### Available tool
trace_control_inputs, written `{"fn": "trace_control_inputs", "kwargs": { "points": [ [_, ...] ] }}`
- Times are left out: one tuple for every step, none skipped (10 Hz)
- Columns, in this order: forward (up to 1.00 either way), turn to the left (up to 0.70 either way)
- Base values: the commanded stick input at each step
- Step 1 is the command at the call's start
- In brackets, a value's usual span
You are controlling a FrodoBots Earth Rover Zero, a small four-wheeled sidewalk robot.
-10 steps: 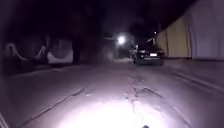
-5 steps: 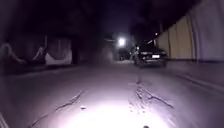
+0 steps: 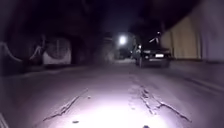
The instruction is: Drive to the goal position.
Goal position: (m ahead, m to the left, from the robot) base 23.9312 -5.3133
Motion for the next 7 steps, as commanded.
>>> {"fn": "trace_control_inputs", "kwargs": {
  "points": [
    [0.7, 0.0],
    [0.7, 0.0],
    [0.7, 0.0],
    [0.7, 0.0],
    [0.7, 0.0],
    [0.7, -0.15],
    [0.7, -0.35]
  ]
}}
